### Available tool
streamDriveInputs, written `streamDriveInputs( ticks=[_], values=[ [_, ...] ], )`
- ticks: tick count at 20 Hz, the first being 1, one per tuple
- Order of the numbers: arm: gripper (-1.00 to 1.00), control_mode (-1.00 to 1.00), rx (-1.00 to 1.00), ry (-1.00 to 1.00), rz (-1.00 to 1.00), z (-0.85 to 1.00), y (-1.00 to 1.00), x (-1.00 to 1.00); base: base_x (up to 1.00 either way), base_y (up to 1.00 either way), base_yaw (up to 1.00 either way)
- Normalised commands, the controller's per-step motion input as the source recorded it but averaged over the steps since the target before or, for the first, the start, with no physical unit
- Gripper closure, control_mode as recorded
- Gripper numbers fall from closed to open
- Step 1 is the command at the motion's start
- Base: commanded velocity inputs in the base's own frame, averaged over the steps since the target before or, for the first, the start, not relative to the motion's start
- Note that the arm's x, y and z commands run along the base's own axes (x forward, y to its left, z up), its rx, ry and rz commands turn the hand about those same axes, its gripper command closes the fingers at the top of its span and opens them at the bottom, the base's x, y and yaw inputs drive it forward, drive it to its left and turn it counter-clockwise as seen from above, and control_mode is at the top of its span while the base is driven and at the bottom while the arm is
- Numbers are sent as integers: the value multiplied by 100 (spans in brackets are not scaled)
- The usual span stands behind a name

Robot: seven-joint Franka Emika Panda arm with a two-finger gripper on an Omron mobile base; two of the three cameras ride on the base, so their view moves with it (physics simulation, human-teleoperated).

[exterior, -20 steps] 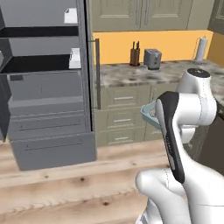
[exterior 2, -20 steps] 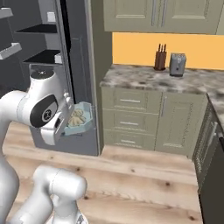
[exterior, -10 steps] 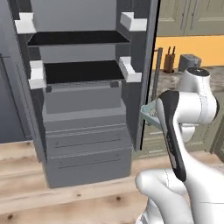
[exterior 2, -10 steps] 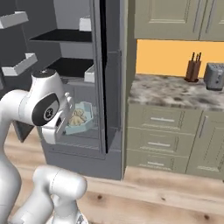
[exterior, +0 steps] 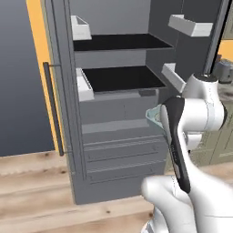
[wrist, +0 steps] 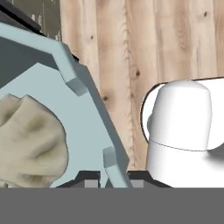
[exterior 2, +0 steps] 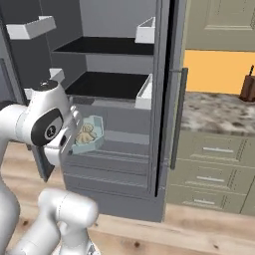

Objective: Place two dumplings into each of the tupperware containers and then place the containers in the fridge.

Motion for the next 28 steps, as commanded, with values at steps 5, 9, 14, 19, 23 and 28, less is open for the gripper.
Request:
streamDriveInputs(
  ticks=[5, 9, 14, 19, 23, 28],
  values=[
    [100, 100, 0, 0, 0, 0, 0, 0, 100, 5, -1],
    [100, 100, 0, 0, 0, 0, 0, 0, 83, 4, 0],
    [100, 100, 0, 0, 0, 0, 0, 0, 75, 0, 0],
    [100, 100, 0, 0, 0, 0, 0, 0, 61, 9, 0],
    [100, -100, 0, 0, 0, -18, 3, 38, 28, 4, 0],
    [100, -100, 0, -10, 0, -65, 4, 89, 0, 0, 0]
  ],
)
